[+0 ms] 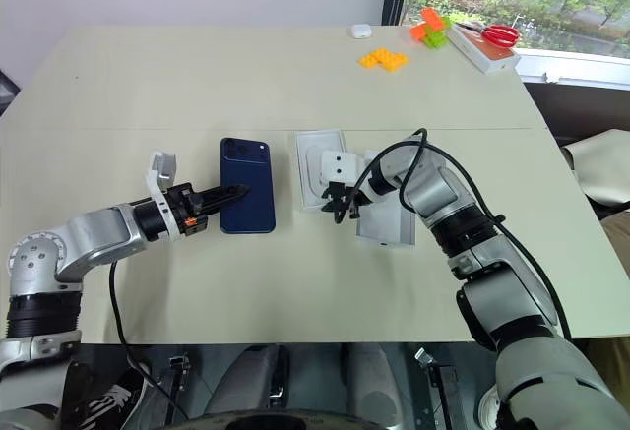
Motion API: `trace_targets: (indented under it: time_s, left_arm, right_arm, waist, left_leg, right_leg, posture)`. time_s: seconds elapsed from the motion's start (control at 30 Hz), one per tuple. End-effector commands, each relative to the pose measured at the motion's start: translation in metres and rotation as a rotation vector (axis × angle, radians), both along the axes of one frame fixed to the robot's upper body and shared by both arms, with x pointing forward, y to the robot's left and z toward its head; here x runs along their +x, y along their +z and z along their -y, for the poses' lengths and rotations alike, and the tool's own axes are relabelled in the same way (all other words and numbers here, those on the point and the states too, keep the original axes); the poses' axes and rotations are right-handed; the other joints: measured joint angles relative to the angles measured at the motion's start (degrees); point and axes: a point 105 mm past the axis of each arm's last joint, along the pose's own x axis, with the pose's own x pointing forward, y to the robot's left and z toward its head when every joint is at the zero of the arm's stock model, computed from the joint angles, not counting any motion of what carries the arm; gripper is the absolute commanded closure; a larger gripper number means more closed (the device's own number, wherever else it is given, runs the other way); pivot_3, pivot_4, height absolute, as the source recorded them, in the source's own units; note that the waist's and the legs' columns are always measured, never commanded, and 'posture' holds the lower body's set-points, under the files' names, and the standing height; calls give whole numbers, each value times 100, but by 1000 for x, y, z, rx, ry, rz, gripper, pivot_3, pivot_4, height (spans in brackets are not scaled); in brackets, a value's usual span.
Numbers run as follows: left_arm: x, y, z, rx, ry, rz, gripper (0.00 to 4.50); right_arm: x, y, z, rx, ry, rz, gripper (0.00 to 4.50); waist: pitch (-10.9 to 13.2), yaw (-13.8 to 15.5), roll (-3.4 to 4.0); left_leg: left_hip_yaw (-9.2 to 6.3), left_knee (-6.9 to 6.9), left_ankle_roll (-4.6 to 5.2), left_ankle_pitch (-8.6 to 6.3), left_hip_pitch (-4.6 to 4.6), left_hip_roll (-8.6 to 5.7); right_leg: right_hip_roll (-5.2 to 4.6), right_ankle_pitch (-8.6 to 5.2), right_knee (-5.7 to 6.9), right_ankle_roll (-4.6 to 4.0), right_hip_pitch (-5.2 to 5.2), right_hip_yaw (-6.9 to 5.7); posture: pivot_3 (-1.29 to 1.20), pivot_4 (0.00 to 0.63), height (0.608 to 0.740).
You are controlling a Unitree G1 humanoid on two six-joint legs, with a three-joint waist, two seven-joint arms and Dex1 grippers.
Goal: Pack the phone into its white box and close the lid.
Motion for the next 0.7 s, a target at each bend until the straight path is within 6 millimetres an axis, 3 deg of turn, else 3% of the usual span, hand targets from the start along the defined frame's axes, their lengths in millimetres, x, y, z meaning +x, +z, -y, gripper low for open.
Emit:
trace_targets:
  time_s: [0.03,0.2,0.33,0.5,0.7]
  left_arm:
    - [-3,13,1,-14,-21,53,4500]
    - [-1,14,-6,-9,-11,51,4500]
    - [4,16,-16,-7,18,40,4500]
    - [9,22,-23,9,20,50,4500]
    - [14,28,-26,-1,17,60,4500]
  right_arm:
    - [-5,3,-7,51,-8,-15,3920]
    - [-22,7,-24,193,-83,-72,3920]
    - [-40,9,-32,217,-138,-94,3920]
    - [-71,-5,-32,159,-135,-126,3920]
    - [-81,-10,-49,206,-169,-191,3920]
  waist:
    - [0,5,0]
    - [0,13,0]
    - [-1,16,1]
    - [-3,42,-2]
    - [-5,6,-5]
  left_leg:
    - [-1,0,-2,1,0,2]
    - [-6,0,-8,4,-1,5]
    - [-5,0,-7,4,-2,4]
    - [-8,0,-7,4,-3,1]
    - [-3,1,-7,4,0,-3]
  right_leg:
    - [1,0,1,0,0,0]
    - [3,0,6,-1,-1,-1]
    - [2,0,12,-1,-7,-1]
    - [2,1,12,-2,-7,-3]
    - [2,1,14,-2,-6,-5]
  posture:
    - [0,150,740]
    - [0,150,740]
    - [0,150,740]
    - [0,150,740]
    - [0,150,740]
